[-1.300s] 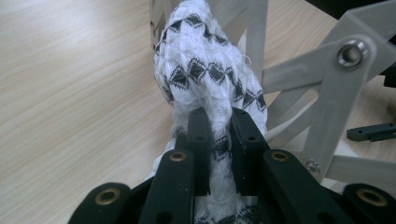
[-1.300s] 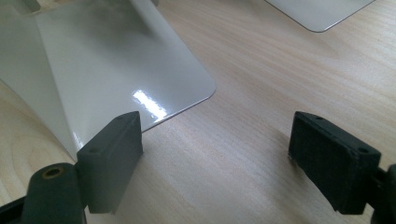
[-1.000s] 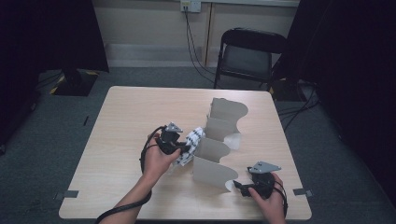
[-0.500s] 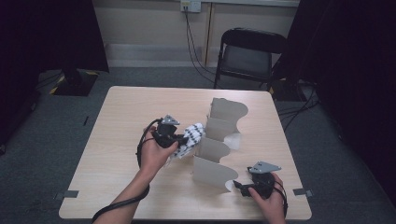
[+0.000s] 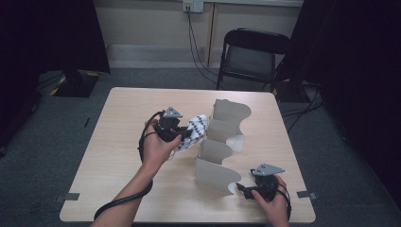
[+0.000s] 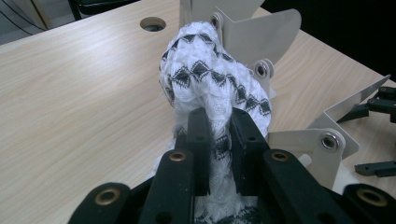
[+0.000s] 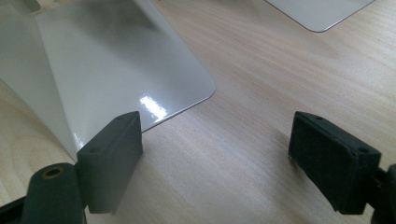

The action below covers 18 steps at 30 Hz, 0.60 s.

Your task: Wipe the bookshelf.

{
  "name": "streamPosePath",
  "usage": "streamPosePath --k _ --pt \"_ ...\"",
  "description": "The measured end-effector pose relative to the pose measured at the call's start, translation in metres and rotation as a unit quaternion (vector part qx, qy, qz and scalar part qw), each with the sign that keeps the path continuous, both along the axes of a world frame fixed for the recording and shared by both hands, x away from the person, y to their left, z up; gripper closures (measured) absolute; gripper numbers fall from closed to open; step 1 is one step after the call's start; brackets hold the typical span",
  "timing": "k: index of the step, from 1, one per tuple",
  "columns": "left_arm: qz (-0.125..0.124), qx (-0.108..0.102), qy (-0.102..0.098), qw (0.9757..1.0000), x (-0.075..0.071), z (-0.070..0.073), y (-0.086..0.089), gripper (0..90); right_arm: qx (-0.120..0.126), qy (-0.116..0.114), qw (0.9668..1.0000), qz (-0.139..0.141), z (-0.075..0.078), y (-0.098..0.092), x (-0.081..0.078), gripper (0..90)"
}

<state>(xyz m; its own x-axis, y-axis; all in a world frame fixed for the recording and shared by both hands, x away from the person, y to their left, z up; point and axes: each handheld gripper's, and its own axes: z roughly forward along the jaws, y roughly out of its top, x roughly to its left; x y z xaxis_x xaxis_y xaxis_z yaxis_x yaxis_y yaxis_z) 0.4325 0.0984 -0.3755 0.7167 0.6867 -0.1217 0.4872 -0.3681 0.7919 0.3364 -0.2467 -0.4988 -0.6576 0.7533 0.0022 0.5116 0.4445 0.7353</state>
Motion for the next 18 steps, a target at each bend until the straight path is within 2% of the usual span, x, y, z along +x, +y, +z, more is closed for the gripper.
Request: streamPosePath --k 4,18 --pt "-0.006 0.014 0.011 0.9998 0.001 -0.011 -0.006 79.7 0.000 0.000 1.0000 0.000 0.000 0.000 0.000 16.6" --pt "-0.003 0.037 0.041 0.9985 0.002 -0.046 -0.009 79.7 0.000 0.000 1.0000 0.000 0.000 0.000 0.000 16.6"
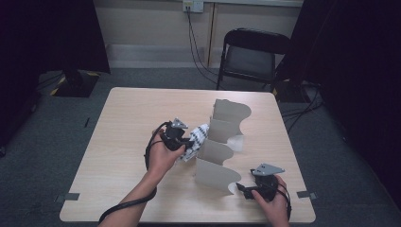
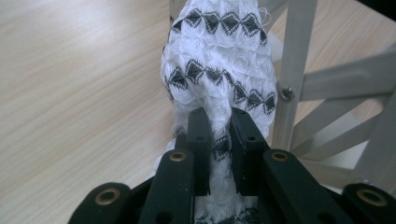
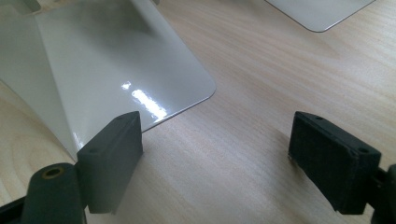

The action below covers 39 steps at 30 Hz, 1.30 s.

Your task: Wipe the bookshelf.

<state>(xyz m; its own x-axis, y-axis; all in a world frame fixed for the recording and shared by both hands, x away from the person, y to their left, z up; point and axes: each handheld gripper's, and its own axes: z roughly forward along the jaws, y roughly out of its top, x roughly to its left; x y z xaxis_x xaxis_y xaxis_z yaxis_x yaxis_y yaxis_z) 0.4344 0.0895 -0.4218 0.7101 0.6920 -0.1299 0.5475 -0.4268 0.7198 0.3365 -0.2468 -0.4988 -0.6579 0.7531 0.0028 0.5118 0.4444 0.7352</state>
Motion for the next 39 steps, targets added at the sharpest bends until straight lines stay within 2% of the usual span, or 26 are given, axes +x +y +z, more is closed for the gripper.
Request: streamPosePath --k 7,10,14,17,25,31,34,39 --pt "0.001 0.013 0.015 0.9998 -0.001 -0.016 -0.002 79.8 0.000 0.000 1.0000 0.000 0.000 0.000 0.000 16.5" --pt "0.002 0.026 0.018 0.9995 0.000 -0.021 -0.001 79.7 0.000 0.000 1.0000 0.000 0.000 0.000 0.000 16.5" --pt "0.005 0.028 0.025 0.9993 0.000 -0.027 -0.001 79.7 0.000 0.000 1.0000 0.000 0.000 0.000 0.000 16.5" --pt "0.006 0.025 0.025 0.9994 0.000 -0.025 0.000 79.8 0.000 0.000 1.0000 0.000 0.000 0.000 0.000 16.6" --pt "-0.003 -0.001 0.009 1.0000 -0.002 0.001 0.000 79.8 0.000 -0.001 1.0000 -0.001 0.000 0.000 0.000 16.6" --pt "-0.010 -0.011 -0.017 0.9998 -0.002 0.028 -0.004 79.8 0.000 0.000 1.0000 0.000 0.000 0.000 0.000 16.6" --pt "-0.007 -0.022 -0.024 0.9994 -0.001 0.039 -0.005 79.8 0.000 -0.001 1.0000 -0.001 0.000 0.000 0.000 16.5" --pt "-0.006 -0.028 -0.039 0.9988 0.002 0.051 -0.006 79.8 0.000 -0.001 1.0000 -0.001 0.000 0.000 0.000 16.5"
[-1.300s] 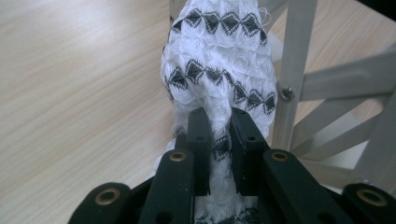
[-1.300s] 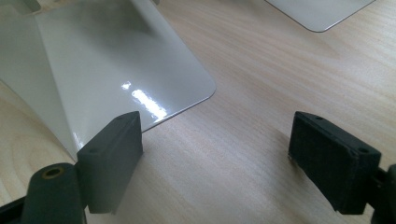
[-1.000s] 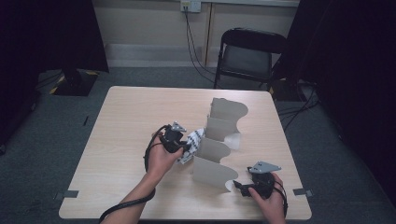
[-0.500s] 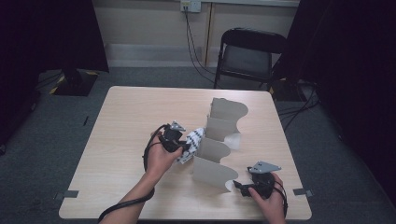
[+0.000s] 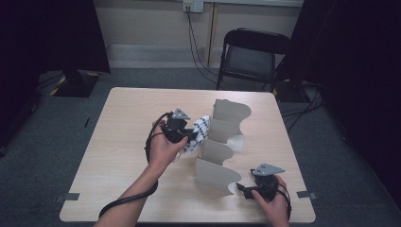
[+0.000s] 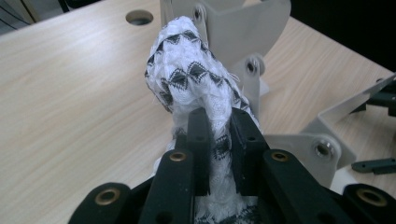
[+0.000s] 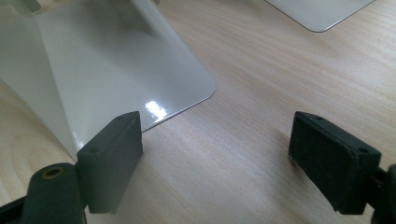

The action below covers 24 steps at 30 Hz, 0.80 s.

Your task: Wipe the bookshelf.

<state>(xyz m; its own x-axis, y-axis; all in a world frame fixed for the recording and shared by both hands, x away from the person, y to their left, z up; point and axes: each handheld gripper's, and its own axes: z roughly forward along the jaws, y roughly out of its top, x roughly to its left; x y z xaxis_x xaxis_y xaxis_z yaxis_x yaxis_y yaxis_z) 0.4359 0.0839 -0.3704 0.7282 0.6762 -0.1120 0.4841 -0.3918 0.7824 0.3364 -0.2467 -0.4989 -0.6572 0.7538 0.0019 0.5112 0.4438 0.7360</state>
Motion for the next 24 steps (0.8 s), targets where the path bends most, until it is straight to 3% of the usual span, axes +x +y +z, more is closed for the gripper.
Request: streamPosePath --k 11,15,24 --pt "0.001 -0.017 -0.022 0.9996 0.001 0.018 0.002 79.7 0.000 0.001 1.0000 0.000 0.000 0.000 0.000 16.6" --pt "0.000 -0.009 -0.019 0.9998 0.002 0.013 0.001 79.7 0.000 0.001 1.0000 0.000 0.000 0.000 0.000 16.6" --pt "0.001 0.005 0.006 1.0000 0.006 -0.014 -0.003 79.7 0.000 0.001 1.0000 0.000 0.000 0.000 0.000 16.5"
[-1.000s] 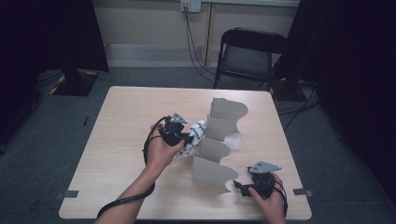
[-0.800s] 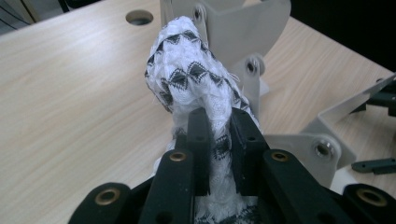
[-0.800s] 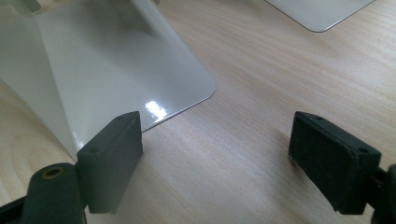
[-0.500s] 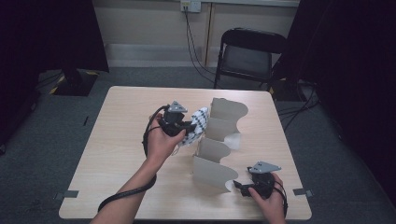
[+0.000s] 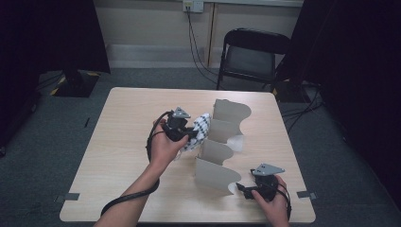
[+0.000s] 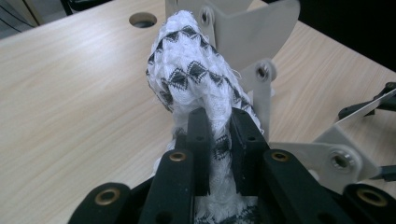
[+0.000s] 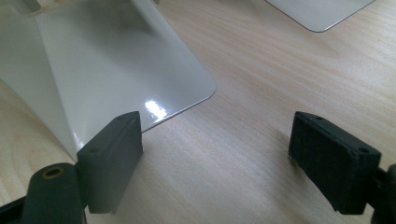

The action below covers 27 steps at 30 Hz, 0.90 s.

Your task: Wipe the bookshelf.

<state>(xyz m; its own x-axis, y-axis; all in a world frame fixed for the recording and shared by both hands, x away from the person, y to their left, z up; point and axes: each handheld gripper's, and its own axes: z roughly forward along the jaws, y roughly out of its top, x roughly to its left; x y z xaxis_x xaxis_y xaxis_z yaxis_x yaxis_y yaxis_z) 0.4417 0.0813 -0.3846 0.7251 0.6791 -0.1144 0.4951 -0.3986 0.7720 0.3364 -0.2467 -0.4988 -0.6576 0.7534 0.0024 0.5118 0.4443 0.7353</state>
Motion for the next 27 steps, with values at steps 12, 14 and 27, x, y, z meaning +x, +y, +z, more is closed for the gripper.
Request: streamPosePath --k 12,14,27 --pt "0.003 0.015 0.024 0.9996 0.003 -0.033 -0.003 79.7 0.000 0.000 1.0000 0.000 0.000 0.000 0.000 16.6" --pt "0.002 0.018 0.030 0.9994 0.003 -0.038 -0.004 79.7 0.000 0.000 1.0000 0.000 0.000 0.000 0.000 16.5" --pt "0.006 0.032 0.053 0.9981 0.004 -0.066 -0.003 79.7 0.000 0.000 1.0000 0.000 0.000 0.000 0.000 16.5"
